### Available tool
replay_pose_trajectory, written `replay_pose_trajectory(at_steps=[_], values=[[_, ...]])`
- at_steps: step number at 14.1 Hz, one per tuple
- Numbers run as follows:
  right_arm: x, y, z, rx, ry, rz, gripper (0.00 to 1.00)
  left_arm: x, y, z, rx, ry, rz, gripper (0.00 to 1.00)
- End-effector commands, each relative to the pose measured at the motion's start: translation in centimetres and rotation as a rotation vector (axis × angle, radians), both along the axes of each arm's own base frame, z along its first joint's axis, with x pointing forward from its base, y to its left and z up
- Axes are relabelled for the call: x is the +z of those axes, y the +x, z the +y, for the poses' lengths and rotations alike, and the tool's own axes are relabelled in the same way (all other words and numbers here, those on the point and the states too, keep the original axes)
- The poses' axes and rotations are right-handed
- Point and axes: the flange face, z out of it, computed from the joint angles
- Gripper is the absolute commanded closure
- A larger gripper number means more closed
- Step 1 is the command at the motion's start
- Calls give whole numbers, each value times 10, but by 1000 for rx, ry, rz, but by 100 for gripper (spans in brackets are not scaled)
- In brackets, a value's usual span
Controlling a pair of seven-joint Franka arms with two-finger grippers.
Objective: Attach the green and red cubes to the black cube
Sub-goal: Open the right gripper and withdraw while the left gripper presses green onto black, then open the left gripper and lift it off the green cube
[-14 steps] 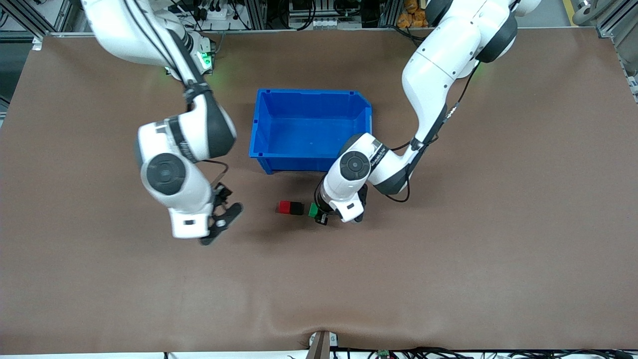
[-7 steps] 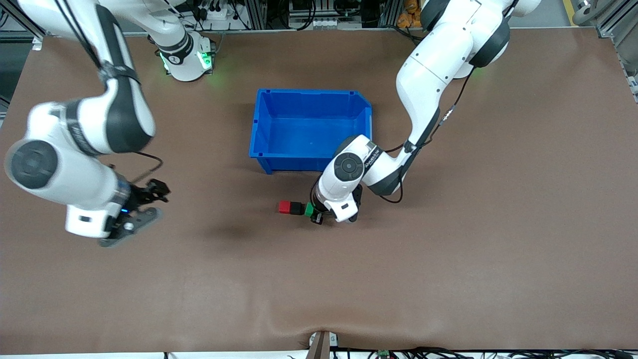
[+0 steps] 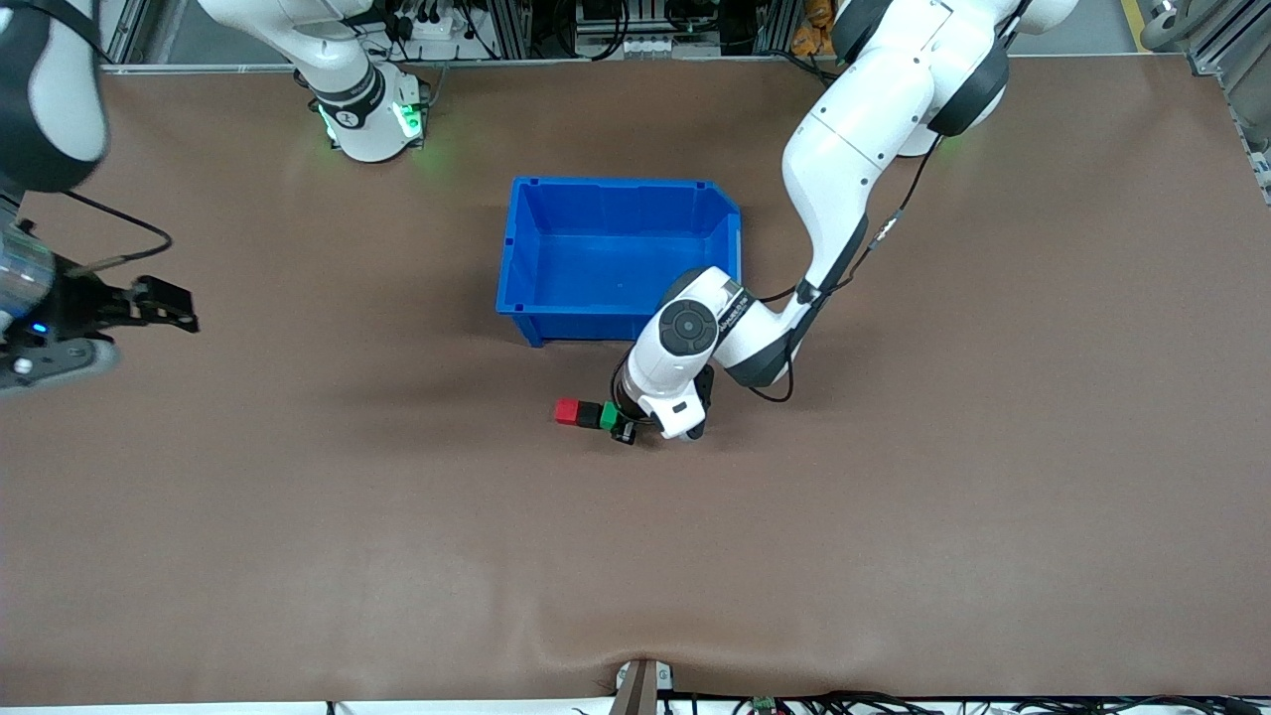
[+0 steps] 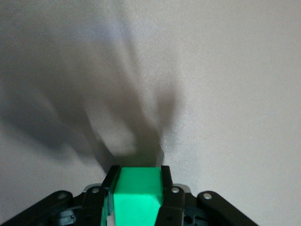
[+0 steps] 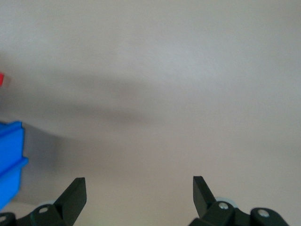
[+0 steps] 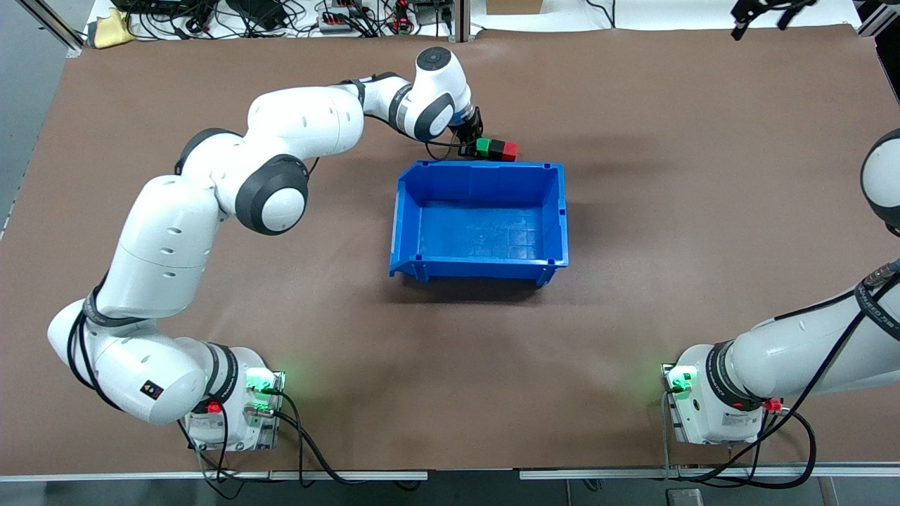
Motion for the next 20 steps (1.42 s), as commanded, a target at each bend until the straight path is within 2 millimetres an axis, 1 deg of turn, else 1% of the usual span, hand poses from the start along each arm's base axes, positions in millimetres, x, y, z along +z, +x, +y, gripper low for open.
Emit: replay_pose_trajectory(at_steps=[1,2,3,5,6,7,9,10,11,12,14,15,16,17,18,20], values=[[16,-20,5,-159,-25,-6,0,-12,1,-6,57,-14,5,100],[19,-29,3,-159,-20,-21,0,-12,2,-6,64,-23,-4,100],[24,-35,-1,-158,-20,-72,0,-12,2,-5,68,-23,-4,100],[21,-55,-9,-153,-29,-131,0,-12,2,-5,69,-22,-2,100],[23,-61,-10,-153,-27,-135,0,-9,1,-5,63,-10,3,100],[24,-61,-16,-165,-28,-135,0,-6,1,-2,63,18,29,82],[24,-63,-30,-190,-30,-127,0,10,1,0,56,51,49,29],[29,-64,-35,-203,-31,-120,0,14,1,3,47,76,54,0],[39,-65,-40,-226,-33,-121,0,23,5,11,42,115,56,0],[46,-65,-46,-239,-33,-127,0,39,10,18,38,141,55,0],[49,-67,-59,-261,-28,-130,0,74,17,30,7,185,36,0],[48,-68,-63,-270,-20,-130,0,95,25,41,-32,209,11,0],[48,-68,-65,-272,-15,-126,0,115,38,59,-81,229,-21,0],[50,-70,-62,-273,4,-124,0,140,46,75,-136,239,-44,0],[52,-72,-60,-281,47,-128,0,160,54,93,-197,256,-48,0],[56,-73,-54,-291,88,-126,0,198,61,125,-340,290,-46,0]])
